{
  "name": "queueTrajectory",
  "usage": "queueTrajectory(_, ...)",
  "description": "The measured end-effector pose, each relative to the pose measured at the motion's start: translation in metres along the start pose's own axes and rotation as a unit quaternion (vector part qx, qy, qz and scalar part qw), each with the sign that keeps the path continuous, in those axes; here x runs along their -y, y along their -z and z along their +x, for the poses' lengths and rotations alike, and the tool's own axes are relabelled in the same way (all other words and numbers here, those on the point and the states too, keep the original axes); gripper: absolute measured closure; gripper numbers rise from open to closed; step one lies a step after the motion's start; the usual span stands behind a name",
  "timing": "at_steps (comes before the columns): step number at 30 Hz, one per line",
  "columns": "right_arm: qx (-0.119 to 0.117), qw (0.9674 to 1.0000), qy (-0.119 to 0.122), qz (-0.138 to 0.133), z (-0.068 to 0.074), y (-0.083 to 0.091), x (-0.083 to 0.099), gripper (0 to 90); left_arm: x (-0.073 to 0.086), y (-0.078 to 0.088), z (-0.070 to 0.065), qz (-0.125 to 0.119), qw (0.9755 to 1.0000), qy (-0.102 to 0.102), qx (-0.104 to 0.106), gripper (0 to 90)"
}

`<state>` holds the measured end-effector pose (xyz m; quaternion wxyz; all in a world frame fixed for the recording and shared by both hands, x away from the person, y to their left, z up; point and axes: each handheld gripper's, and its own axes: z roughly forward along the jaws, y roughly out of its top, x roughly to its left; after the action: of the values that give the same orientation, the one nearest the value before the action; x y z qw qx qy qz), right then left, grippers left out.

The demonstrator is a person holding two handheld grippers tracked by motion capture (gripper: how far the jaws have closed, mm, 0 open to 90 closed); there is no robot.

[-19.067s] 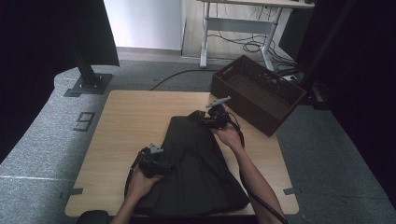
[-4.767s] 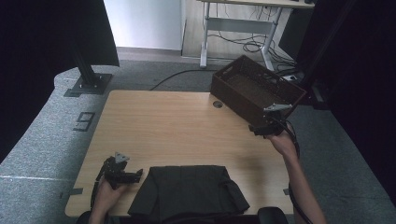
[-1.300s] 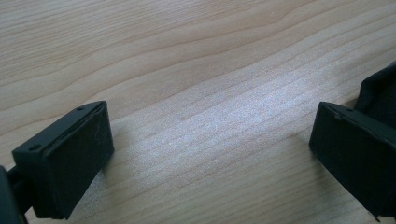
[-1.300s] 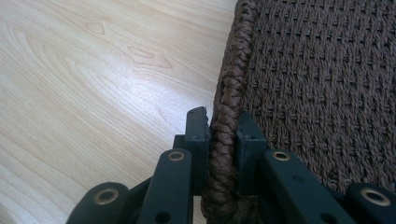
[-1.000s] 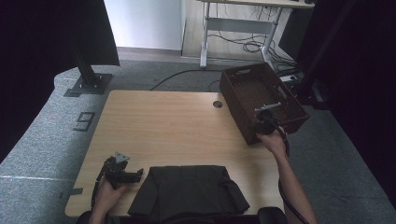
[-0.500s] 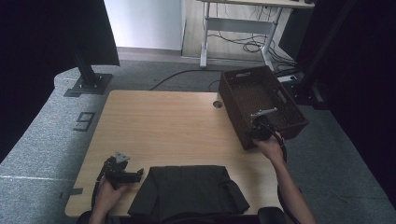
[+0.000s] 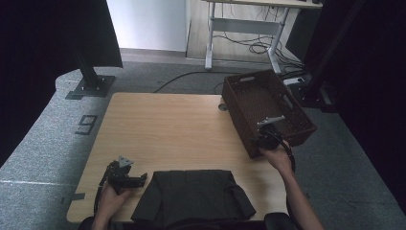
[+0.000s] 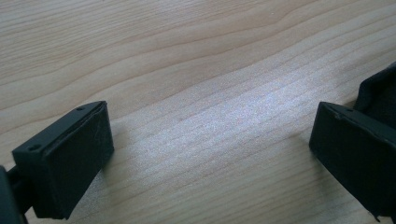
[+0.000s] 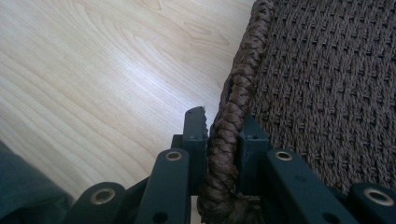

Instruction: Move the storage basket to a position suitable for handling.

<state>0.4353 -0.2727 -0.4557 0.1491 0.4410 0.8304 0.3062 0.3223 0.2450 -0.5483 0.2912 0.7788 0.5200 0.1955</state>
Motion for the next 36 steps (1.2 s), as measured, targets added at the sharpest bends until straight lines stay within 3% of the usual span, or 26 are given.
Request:
queueTrajectory(15,-0.025,0.9996,0.010,-0.001,0.022,0.000,0.002,75.4,0.000,0.000,0.000,0.000,1.0000,0.000,0.000,0.0)
queueTrajectory(36,-0.046,0.9978,0.046,0.008,0.046,0.000,0.001,74.7,0.000,0.000,0.000,0.000,1.0000,0.000,0.000,0.0)
